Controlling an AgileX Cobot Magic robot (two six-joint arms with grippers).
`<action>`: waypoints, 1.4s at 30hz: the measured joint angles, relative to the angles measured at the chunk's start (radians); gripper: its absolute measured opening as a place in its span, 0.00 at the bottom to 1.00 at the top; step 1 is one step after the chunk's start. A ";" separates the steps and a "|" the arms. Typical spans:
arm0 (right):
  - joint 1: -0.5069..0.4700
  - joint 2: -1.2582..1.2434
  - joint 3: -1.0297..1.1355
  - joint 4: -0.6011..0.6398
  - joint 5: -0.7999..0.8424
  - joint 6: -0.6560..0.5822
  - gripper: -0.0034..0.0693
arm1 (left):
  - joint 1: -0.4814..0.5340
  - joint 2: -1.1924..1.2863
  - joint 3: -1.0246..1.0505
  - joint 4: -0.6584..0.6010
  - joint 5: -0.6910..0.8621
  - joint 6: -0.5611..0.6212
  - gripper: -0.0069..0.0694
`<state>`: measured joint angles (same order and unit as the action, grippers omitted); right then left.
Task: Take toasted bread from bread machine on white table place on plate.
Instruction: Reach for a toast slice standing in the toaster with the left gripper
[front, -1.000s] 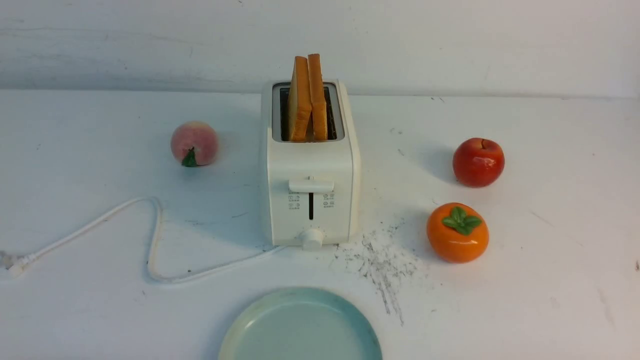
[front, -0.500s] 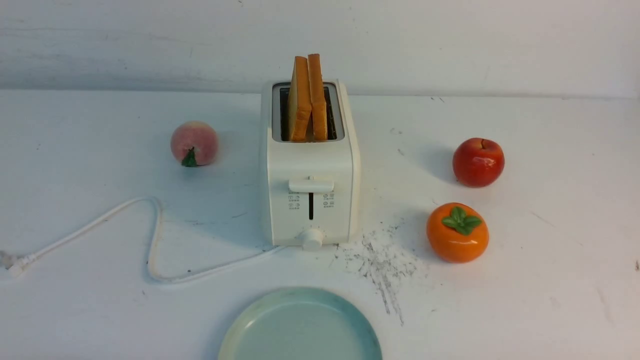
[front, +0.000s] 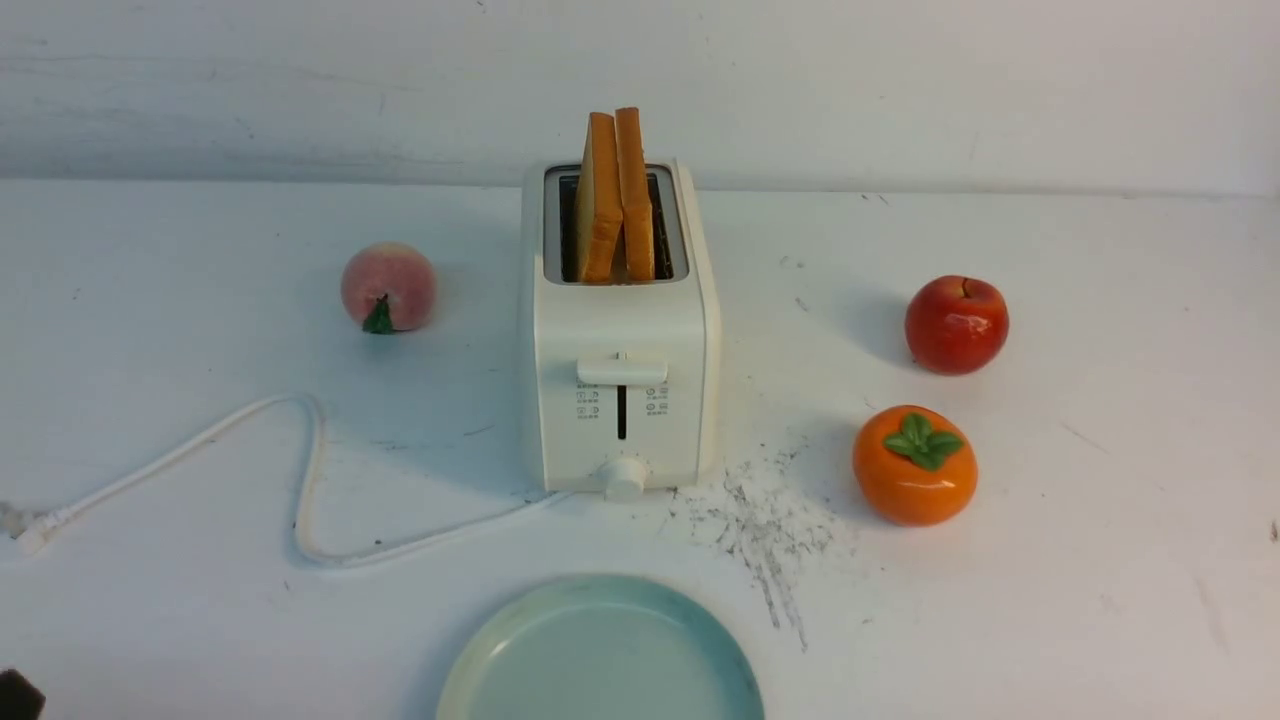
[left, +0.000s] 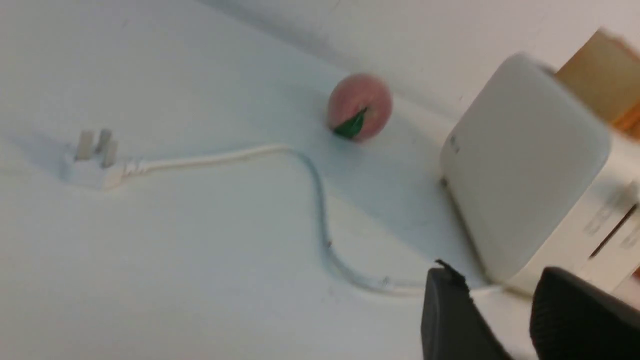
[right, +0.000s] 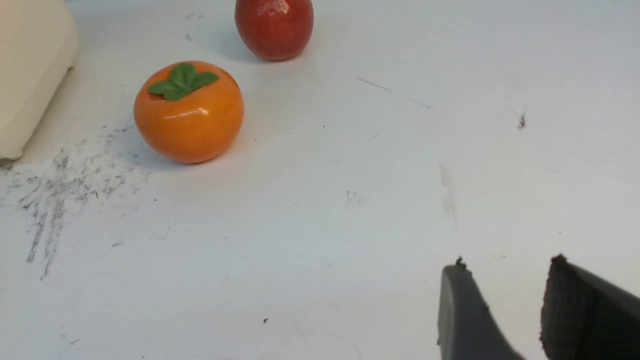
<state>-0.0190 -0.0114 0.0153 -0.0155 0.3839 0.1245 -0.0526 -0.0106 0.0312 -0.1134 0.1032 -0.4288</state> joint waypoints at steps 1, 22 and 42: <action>0.000 0.000 0.000 -0.001 0.000 0.000 0.38 | 0.000 0.000 0.000 -0.029 -0.036 0.000 0.40; -0.001 0.000 0.010 0.523 -0.287 0.206 0.38 | 0.000 0.000 0.000 -0.161 -0.315 -0.008 0.36; -0.001 0.599 -0.737 0.427 0.506 -0.152 0.02 | 0.000 0.673 -0.919 -0.093 0.710 0.087 0.07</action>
<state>-0.0201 0.5874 -0.7217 0.4115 0.8903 -0.0270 -0.0526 0.6626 -0.8874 -0.2065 0.8130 -0.3419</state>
